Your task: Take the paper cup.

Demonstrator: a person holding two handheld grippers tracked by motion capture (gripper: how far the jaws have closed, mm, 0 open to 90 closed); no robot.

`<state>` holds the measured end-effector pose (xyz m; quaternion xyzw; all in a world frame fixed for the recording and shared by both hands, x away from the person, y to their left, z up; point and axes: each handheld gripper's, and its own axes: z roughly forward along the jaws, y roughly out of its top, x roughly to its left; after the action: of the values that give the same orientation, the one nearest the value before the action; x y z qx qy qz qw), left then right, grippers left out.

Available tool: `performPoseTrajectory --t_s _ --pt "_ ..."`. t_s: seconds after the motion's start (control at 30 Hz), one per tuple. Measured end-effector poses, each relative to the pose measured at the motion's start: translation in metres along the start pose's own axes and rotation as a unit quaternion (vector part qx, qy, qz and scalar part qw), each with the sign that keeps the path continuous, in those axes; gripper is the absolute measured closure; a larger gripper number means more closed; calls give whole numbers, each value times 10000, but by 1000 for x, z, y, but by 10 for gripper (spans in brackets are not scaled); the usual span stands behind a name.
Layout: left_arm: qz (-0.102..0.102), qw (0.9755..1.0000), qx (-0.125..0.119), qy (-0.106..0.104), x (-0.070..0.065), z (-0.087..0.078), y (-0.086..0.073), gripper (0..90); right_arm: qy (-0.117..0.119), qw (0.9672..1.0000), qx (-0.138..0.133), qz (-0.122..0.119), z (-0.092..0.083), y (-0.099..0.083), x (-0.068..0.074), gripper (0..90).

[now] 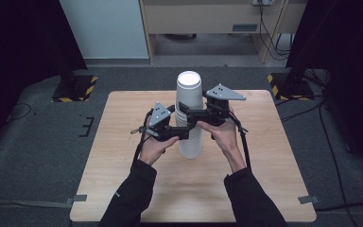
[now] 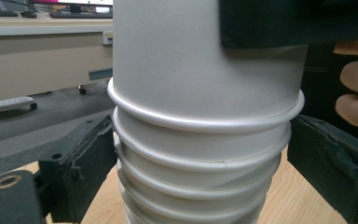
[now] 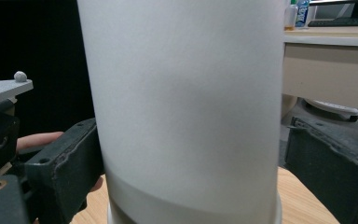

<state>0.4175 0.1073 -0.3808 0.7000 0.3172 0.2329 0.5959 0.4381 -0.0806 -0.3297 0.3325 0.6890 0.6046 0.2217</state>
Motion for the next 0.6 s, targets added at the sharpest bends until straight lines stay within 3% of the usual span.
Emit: performPoseTrajectory --t_s 0.27,0.6 --pt "69 10000 -34 -7 0 1 0 69 76 9999 25 91 6 -1 0 109" --pt "103 9999 -33 -9 1 0 0 74 94 9999 37 -45 6 1 0 131"
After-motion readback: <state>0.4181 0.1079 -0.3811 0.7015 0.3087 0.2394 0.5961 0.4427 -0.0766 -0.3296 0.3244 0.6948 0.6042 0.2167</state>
